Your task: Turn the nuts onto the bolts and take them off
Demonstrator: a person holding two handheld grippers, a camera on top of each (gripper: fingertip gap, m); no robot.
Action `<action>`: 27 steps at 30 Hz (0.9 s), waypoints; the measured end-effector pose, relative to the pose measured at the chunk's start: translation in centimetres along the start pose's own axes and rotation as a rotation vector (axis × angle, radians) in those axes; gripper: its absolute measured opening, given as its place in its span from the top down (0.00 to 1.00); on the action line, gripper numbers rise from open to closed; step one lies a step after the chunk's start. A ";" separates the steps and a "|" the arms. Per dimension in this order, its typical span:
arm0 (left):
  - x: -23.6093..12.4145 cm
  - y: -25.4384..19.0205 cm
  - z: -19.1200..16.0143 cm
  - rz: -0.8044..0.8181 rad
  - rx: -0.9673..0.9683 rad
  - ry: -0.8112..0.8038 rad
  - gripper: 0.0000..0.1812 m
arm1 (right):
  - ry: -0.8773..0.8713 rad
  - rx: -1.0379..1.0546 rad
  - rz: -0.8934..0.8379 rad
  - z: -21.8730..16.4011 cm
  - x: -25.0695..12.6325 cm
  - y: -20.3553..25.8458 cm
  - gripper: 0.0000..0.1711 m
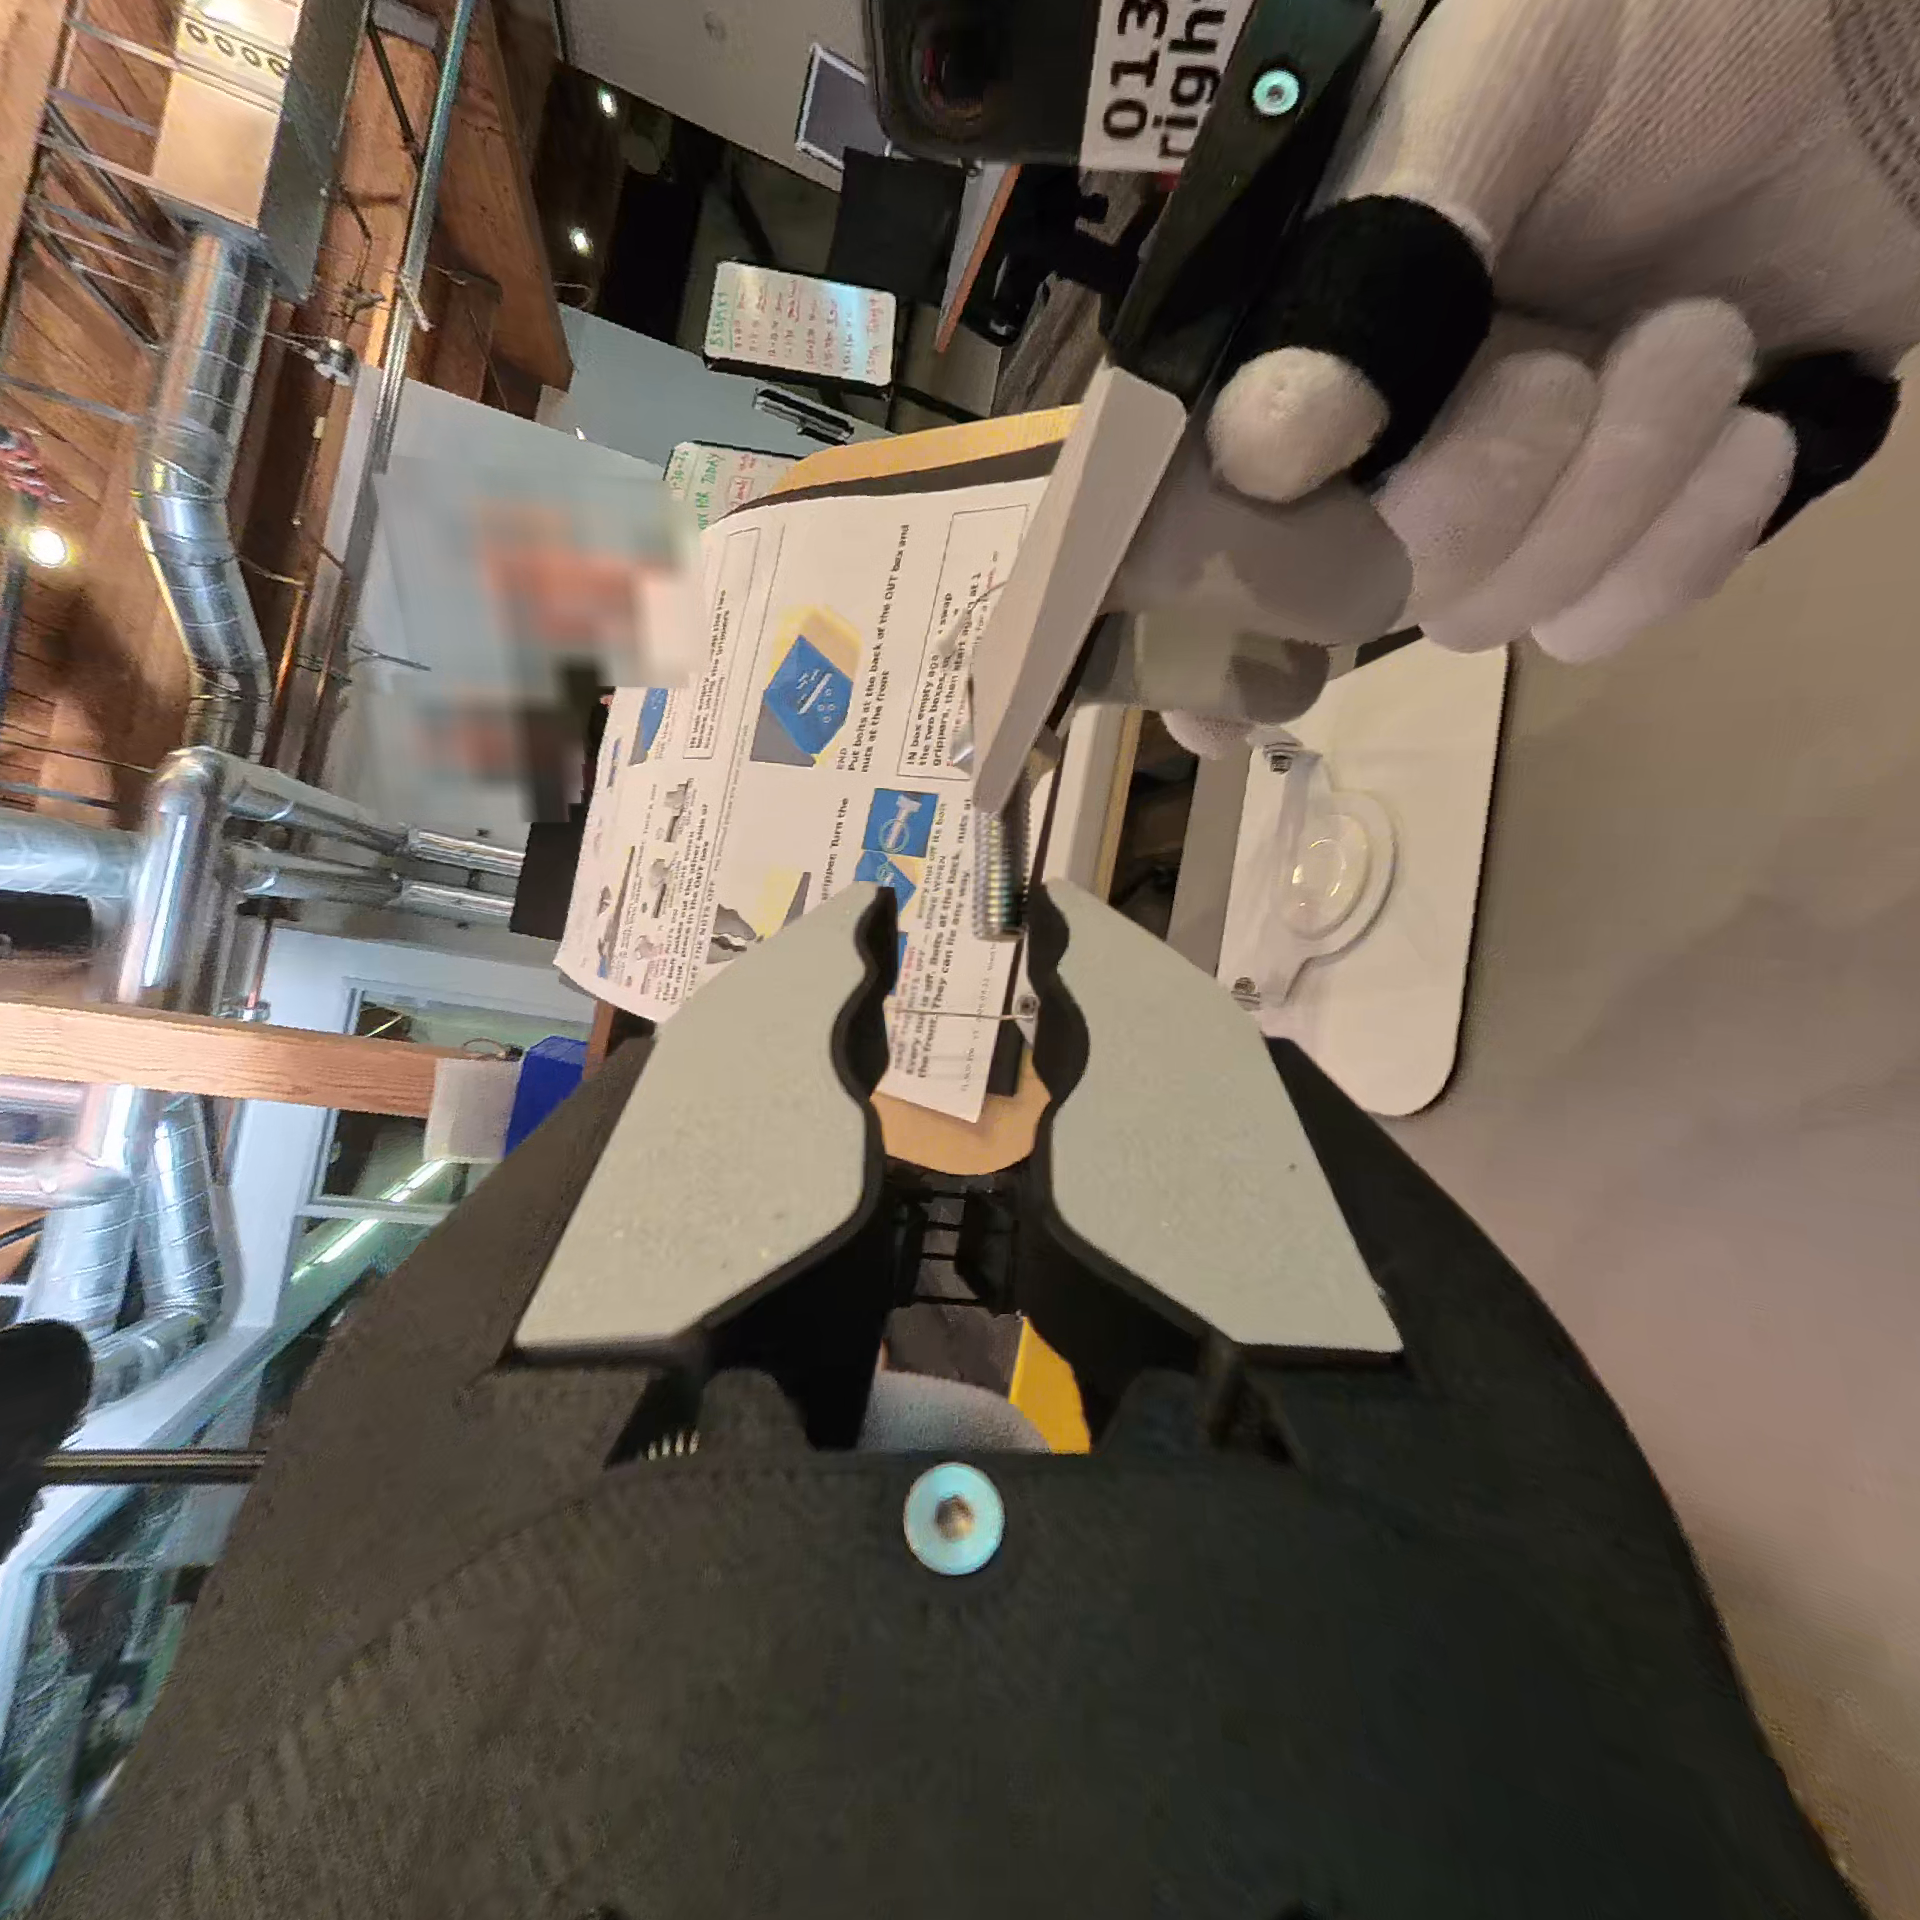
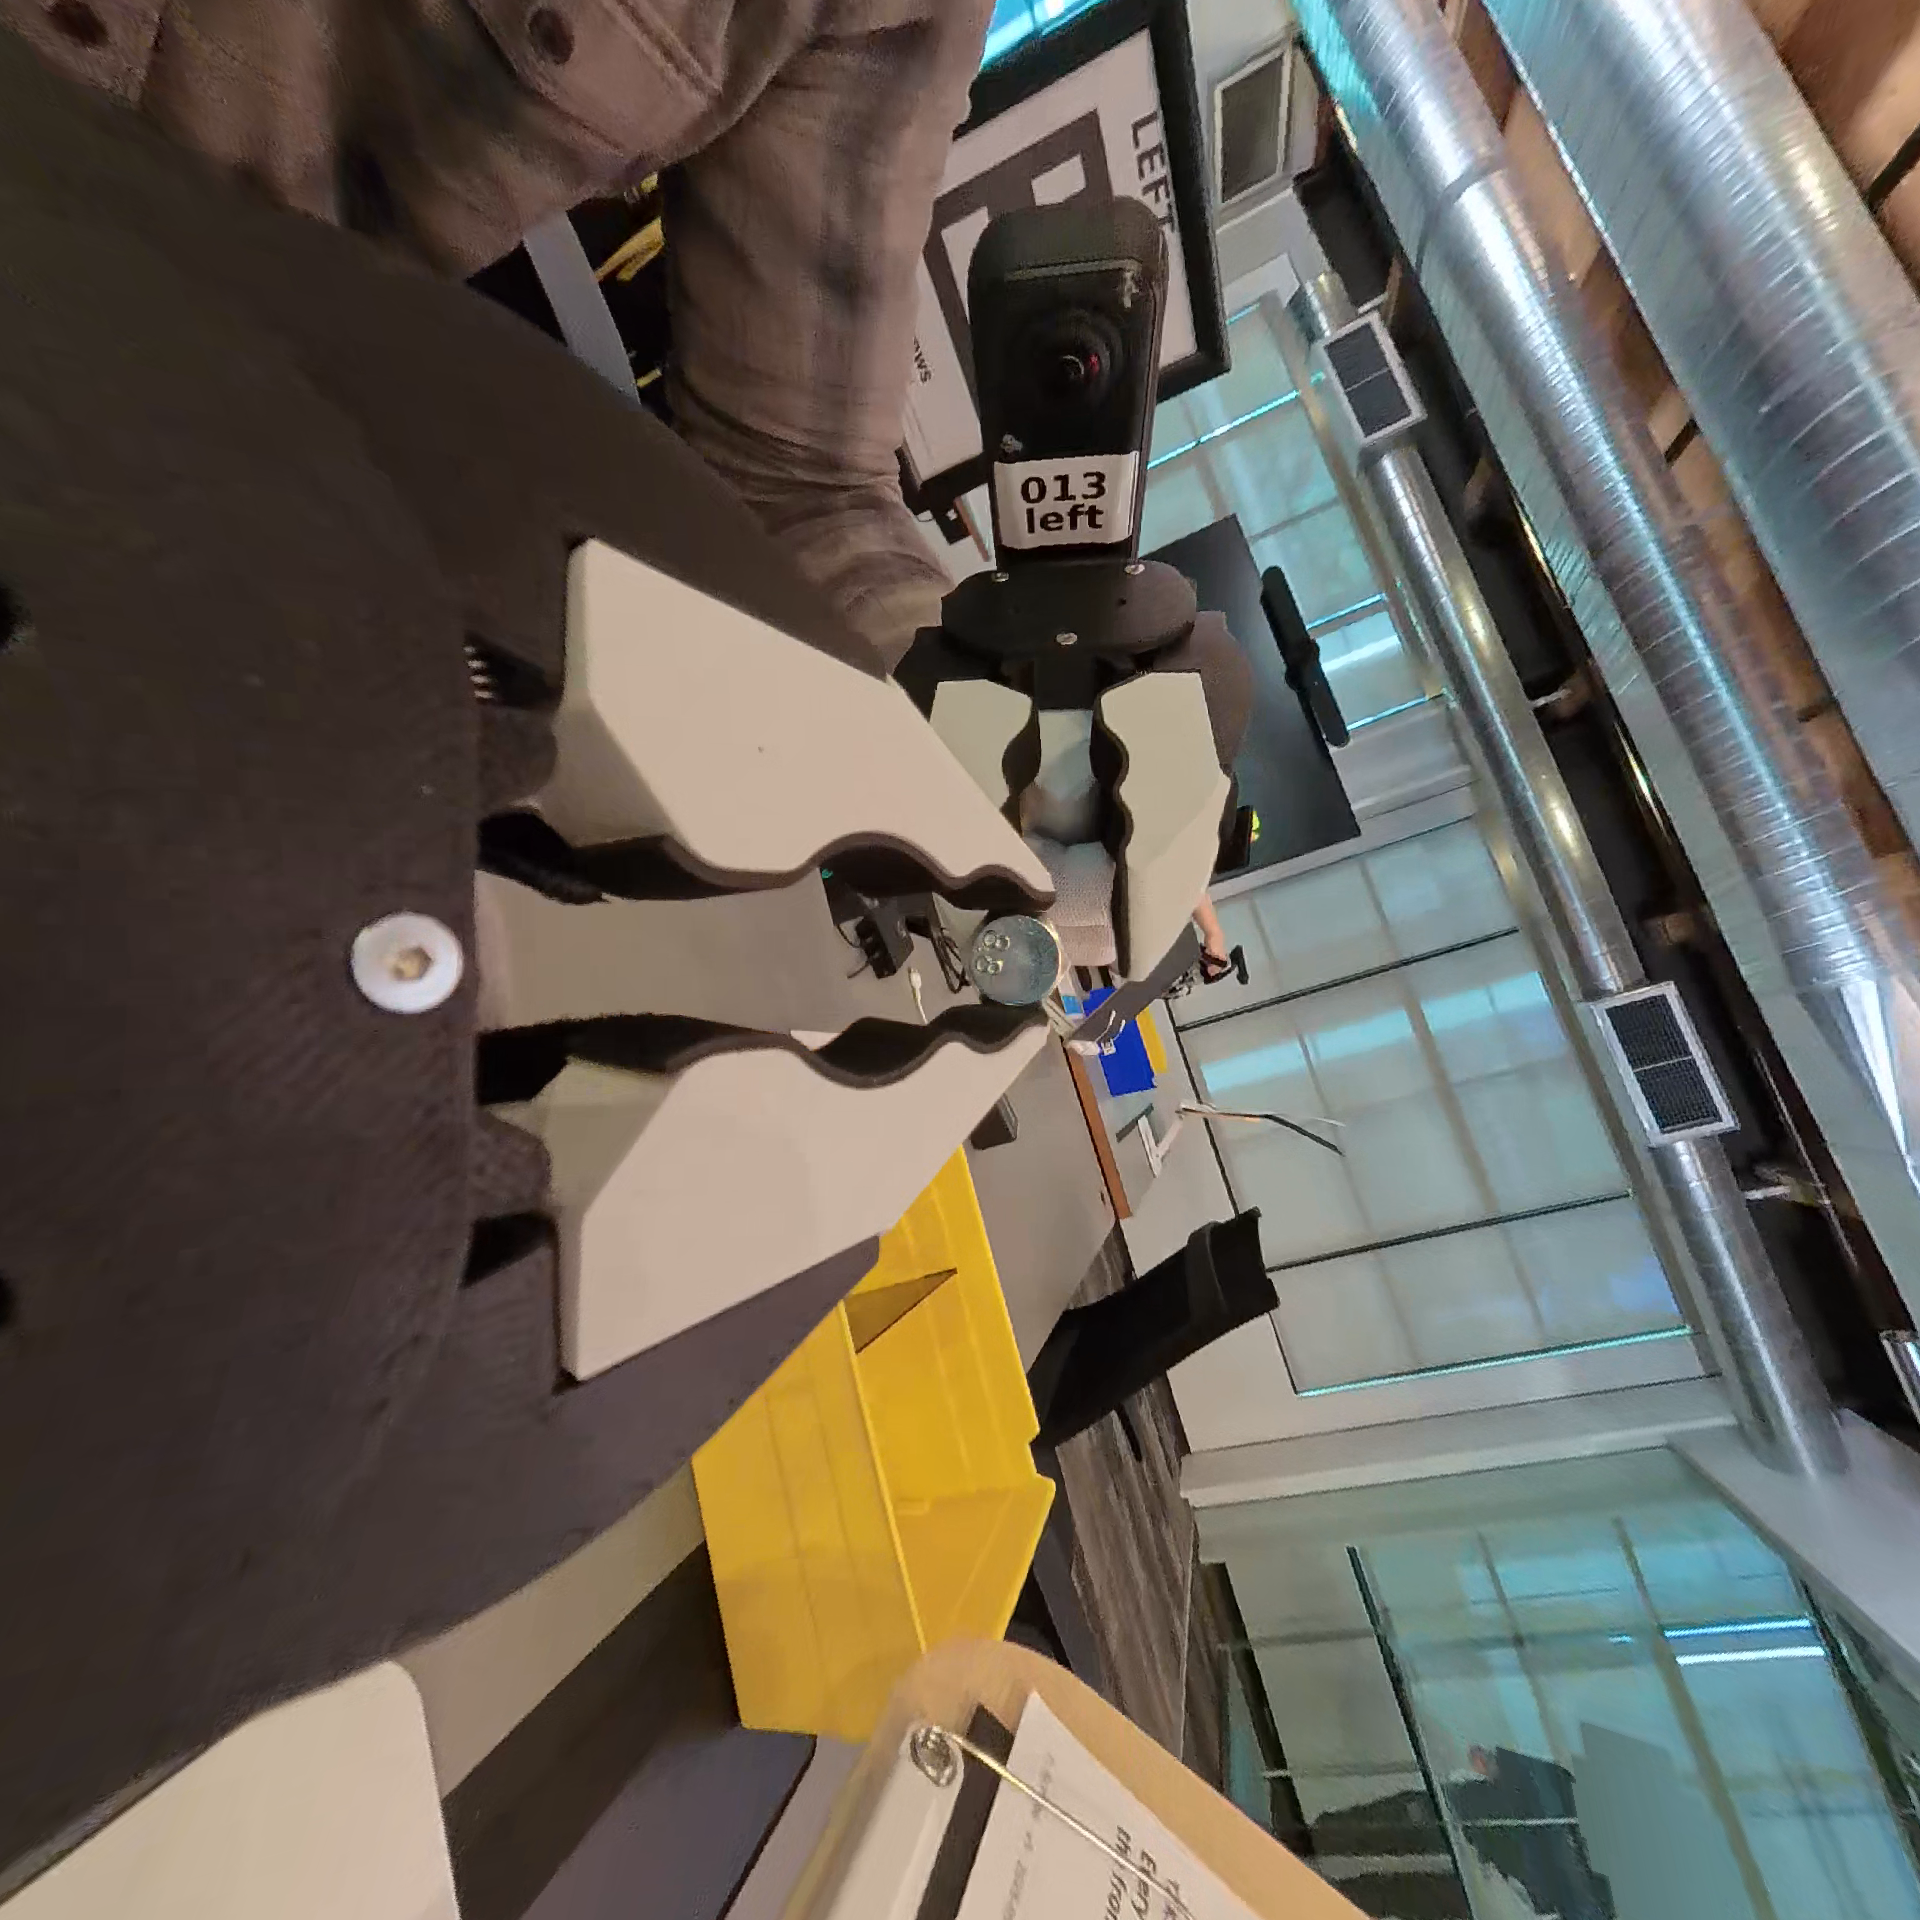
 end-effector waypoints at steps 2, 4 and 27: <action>0.1 -0.4 -0.1 -0.034 0.005 0.002 0.89 | 0.018 0.004 0.016 -0.4 0.1 0.0 0.91; 0.2 -0.9 -0.1 -0.060 0.003 -0.011 0.90 | 0.024 0.014 0.009 -0.6 0.1 -0.3 0.91; 1.5 -8.4 -2.5 -0.613 0.378 0.267 0.94 | 0.689 -0.331 -0.117 -5.7 -5.0 -2.5 0.82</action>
Point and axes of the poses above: each gripper's, where its closed fingertips meet, x out along the fingers, z out of its top, y = z × x across the jaws, the point moved 7 cm from there along -x, back along the fingers, and after that the axes turned 1 degree about -y, right-handed, at the moved point
